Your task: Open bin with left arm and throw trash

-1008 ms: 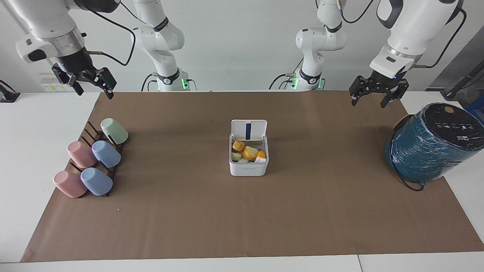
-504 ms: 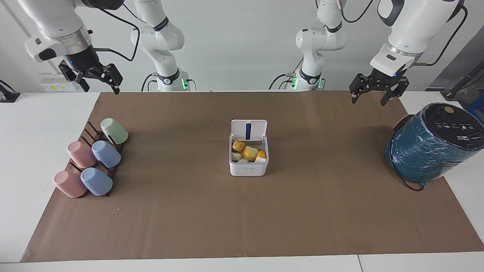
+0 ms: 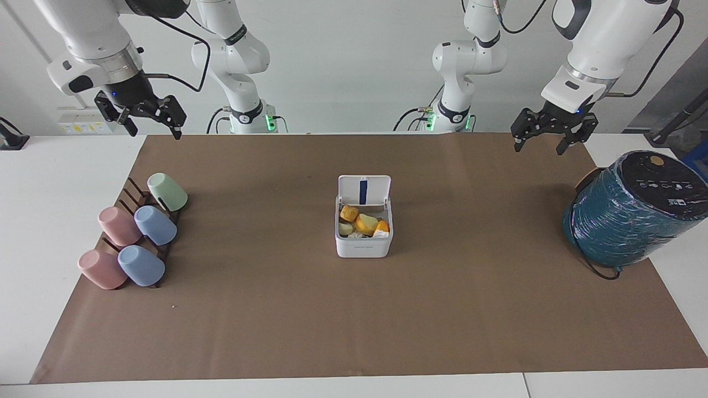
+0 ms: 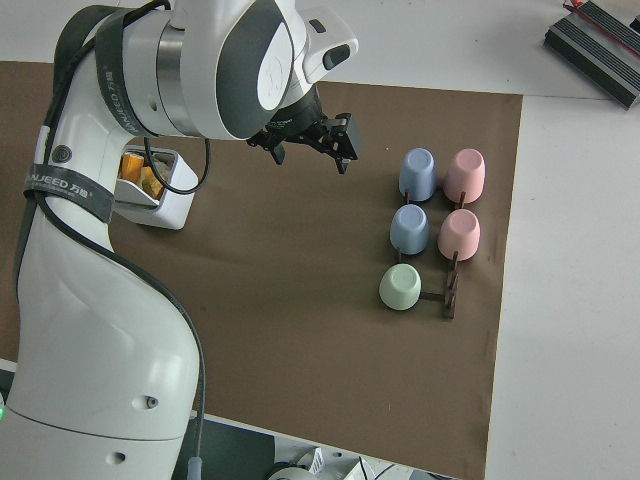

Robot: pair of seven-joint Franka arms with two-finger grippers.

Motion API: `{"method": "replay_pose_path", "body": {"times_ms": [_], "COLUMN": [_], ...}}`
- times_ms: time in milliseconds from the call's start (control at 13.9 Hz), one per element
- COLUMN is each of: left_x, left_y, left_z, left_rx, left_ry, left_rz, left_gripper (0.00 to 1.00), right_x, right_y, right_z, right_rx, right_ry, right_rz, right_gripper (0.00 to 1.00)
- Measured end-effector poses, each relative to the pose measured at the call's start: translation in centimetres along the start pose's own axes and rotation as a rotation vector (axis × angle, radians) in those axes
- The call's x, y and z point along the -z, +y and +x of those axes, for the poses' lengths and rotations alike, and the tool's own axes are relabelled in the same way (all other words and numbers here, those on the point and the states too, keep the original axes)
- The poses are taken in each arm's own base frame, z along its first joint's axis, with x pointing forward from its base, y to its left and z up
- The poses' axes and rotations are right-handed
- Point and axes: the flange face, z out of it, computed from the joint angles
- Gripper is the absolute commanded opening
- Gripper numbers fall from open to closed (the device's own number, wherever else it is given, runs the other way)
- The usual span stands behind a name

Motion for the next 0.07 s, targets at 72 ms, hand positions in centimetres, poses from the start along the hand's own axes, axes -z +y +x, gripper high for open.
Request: {"method": "replay_pose_path", "body": {"times_ms": [72], "left_x": [0.03], "left_y": [0.00], "left_z": [-0.02], "left_rx": [0.000], "left_ry": [0.000], "left_rz": [0.000], "left_gripper": [1.00], "right_x": [0.22], "right_y": [0.02], "right_z": [-0.16], "right_rx": [0.000], "right_ry": [0.004], "right_rz": [0.000], "right_gripper": [1.00]}}
